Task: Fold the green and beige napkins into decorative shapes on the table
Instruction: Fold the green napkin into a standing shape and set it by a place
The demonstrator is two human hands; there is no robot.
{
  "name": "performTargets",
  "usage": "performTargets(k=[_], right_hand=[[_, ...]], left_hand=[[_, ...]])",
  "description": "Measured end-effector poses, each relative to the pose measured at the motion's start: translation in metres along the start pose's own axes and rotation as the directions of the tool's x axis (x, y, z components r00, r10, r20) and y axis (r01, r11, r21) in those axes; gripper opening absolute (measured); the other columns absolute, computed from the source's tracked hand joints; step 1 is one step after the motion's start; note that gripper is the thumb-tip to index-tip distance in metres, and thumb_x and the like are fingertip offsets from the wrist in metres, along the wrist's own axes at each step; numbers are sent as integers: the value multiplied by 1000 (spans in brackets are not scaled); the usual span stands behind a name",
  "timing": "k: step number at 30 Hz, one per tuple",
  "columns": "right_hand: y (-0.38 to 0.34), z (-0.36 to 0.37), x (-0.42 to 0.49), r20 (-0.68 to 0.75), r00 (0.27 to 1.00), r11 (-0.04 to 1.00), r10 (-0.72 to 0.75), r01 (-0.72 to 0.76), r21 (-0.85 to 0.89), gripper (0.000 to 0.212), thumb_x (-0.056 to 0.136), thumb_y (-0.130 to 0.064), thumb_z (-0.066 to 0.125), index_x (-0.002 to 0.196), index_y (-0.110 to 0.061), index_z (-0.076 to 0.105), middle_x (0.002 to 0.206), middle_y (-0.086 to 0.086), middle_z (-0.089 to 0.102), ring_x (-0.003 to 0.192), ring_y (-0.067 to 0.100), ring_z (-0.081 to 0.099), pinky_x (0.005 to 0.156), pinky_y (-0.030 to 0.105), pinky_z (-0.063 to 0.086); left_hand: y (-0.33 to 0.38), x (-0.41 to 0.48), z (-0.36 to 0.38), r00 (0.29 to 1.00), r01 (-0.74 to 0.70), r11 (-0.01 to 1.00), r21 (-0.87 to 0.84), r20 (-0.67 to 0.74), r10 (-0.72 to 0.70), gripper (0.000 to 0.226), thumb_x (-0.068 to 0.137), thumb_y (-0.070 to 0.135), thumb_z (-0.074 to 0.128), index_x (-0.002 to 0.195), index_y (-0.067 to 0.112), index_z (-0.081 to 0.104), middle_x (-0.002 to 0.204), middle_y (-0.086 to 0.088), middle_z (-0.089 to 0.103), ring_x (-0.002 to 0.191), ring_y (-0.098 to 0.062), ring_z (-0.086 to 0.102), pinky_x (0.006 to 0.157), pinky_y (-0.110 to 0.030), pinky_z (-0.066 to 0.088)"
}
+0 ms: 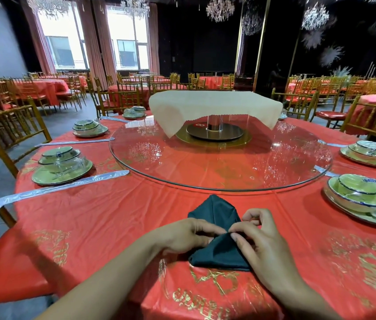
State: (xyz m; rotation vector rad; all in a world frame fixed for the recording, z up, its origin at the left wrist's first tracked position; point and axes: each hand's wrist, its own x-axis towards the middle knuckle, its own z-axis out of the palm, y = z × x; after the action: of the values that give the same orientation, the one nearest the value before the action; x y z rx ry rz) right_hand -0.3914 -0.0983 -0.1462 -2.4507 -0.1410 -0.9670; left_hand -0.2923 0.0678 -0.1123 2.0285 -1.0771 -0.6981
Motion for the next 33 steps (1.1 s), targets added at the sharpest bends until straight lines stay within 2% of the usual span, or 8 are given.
performTargets(k=[8, 11, 15, 18, 21, 24, 29, 33], right_hand=[[3, 0, 3, 28, 999, 999, -38, 38, 2, 8, 80, -29, 59, 87, -33, 61, 101, -15, 40, 83, -1, 49, 60, 22, 43], [5, 0, 5, 32, 999, 1000, -22, 21, 23, 8, 81, -29, 59, 88, -34, 61, 99, -18, 40, 84, -1, 50, 64, 21, 43], [6, 1, 7, 47, 999, 998, -6, 3, 58, 15, 81, -28, 62, 91, -37, 57, 100, -22, 40, 85, 1, 52, 65, 22, 44], [4, 0, 9, 44, 999, 998, -7, 4, 60, 14, 80, -28, 62, 90, -36, 57, 96, -22, 40, 83, 2, 51, 64, 22, 44], [2, -1, 11, 48, 999, 999, -18, 15, 52, 11, 79, -28, 62, 87, -34, 59, 91, -21, 39, 80, 2, 49, 62, 23, 42], [3, -1, 12, 62, 998, 997, 1, -6, 76, 11, 78, -29, 60, 87, -35, 59, 89, -19, 42, 82, 1, 49, 63, 19, 41], [3, -2, 14, 79, 993, 969, 87, -102, 226, 15, 78, -22, 64, 80, -37, 66, 85, -16, 50, 80, 3, 53, 64, 9, 39], [0, -6, 17, 129, 983, 934, 128, -163, 319, 25, 80, -12, 67, 83, -37, 67, 82, -7, 56, 82, 5, 55, 67, 8, 39]], left_hand=[[4, 4, 1, 993, 91, 994, 65, 68, -95, 29, 92, -7, 35, 104, -5, 60, 94, -6, 48, 93, -6, 41, 79, -5, 31], [12, -3, -1, 989, 137, 966, -221, 81, -121, 33, 94, -4, 32, 107, 10, 60, 87, 5, 58, 73, 5, 54, 69, -6, 39], [15, -8, 2, 978, 209, 905, -370, 92, -187, 20, 95, 27, 46, 90, 26, 65, 93, 12, 66, 90, -1, 60, 85, -15, 44], [18, -7, 7, 985, 152, 965, -215, 108, -131, 26, 88, 50, 54, 85, 25, 60, 89, 6, 53, 88, -7, 50, 86, -23, 38], [17, -5, 8, 986, 154, 983, -98, 76, -147, 27, 87, 51, 54, 71, 29, 54, 82, 8, 48, 81, -6, 47, 79, -21, 36], [18, -3, 11, 990, 139, 984, -113, 52, -134, 36, 89, 46, 53, 61, 25, 45, 78, -2, 39, 72, -13, 39, 68, -23, 31], [19, -3, 11, 989, 146, 953, -264, 60, -134, 20, 92, 33, 55, 74, 26, 60, 71, 19, 56, 66, 8, 52, 66, -5, 39], [16, 4, 15, 972, 235, 963, -133, 7, -237, 47, 81, 53, 62, 46, 27, 45, 70, 10, 41, 67, -8, 40, 66, -24, 29]])
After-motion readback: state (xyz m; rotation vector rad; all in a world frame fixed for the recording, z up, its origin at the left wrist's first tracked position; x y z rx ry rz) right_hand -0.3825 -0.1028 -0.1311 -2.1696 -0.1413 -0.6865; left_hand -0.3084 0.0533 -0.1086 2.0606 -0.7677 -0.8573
